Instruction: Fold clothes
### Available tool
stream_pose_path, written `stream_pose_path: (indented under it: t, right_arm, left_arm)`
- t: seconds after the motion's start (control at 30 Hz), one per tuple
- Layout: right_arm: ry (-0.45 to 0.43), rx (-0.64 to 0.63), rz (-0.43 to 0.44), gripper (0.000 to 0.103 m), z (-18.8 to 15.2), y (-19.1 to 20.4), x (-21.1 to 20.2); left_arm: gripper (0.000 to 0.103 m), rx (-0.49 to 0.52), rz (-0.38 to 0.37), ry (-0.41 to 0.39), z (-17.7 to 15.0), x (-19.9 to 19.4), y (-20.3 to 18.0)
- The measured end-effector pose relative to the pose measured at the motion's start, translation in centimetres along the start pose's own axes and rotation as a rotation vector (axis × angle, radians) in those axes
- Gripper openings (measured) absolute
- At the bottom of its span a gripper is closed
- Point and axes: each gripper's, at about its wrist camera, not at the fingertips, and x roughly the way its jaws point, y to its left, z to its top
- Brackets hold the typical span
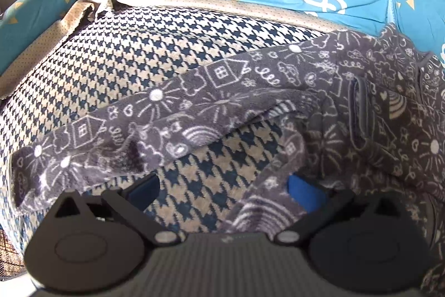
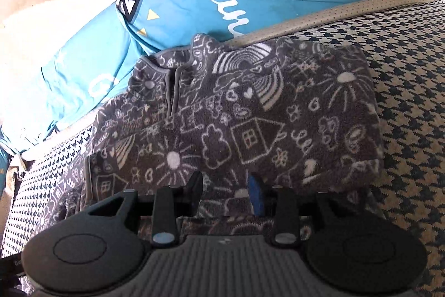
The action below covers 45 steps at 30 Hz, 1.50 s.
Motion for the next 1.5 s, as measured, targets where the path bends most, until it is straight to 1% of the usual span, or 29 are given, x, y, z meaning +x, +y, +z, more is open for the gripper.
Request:
stream_pose_path:
  t: [0.1,0.33,0.57,0.73,0.83,0.9,1.07,1.17,1.33,1.43,1.47,1.5]
  right_arm:
    - [0.001,-0.01,-0.001,0.036,-0.2,0.4,-0.4]
    - [0.018,-0.031,0.002,0.037,-1.1,1.1,-1.4]
    - [0.04,-0.025,-0.004,0.037,-1.9,0.8,-1.7]
    - [0.063,-0.017,-0.013,0.037,-2.1,0.4,-1.4]
    - [0.076,-0.018,-0.018,0.037,-2.2,0.3,-1.3]
    - [0.084,-0.025,-0.021,0.037,-2.3,0.2,-1.1]
    - [0.087,-0.058,-0.029,0.038,-2.6,0.5,-1.0]
    - [0.089,-0.066,-0.031,0.039,-2.7,0.5,-1.0]
    - [0.088,-0.061,-0.032,0.039,-2.7,0.4,-1.0]
    - [0.088,-0.06,-0.031,0.039,-2.7,0.4,-1.0]
    - [0.088,-0.061,-0.03,0.039,-2.6,0.4,-1.0]
    - [0.089,-0.061,-0.029,0.039,-2.6,0.3,-0.9]
  left_arm:
    - [0.103,-0.018,0.017,-0.004,-0.2,-0.3,1.0]
    - [0.103,-0.082,0.086,-0.013,-0.2,-0.7,4.2]
    - [0.103,-0.169,0.188,-0.024,-0.3,-1.3,8.3]
    - [0.102,-0.219,0.252,-0.032,-0.6,-1.4,10.5]
    - [0.101,-0.261,0.288,-0.037,-0.8,-1.4,12.0]
    - [0.098,-0.294,0.311,-0.04,-0.9,-1.5,13.2]
    - [0.098,-0.39,0.361,-0.016,-1.3,-0.7,16.2]
    - [0.098,-0.434,0.374,0.007,-1.5,0.1,17.5]
    - [0.101,-0.459,0.353,0.056,-1.6,2.2,18.3]
    - [0.102,-0.465,0.345,0.045,-1.7,2.7,18.2]
    - [0.102,-0.468,0.331,0.037,-1.7,2.7,18.2]
    - [0.099,-0.471,0.318,0.03,-1.7,2.7,18.2]
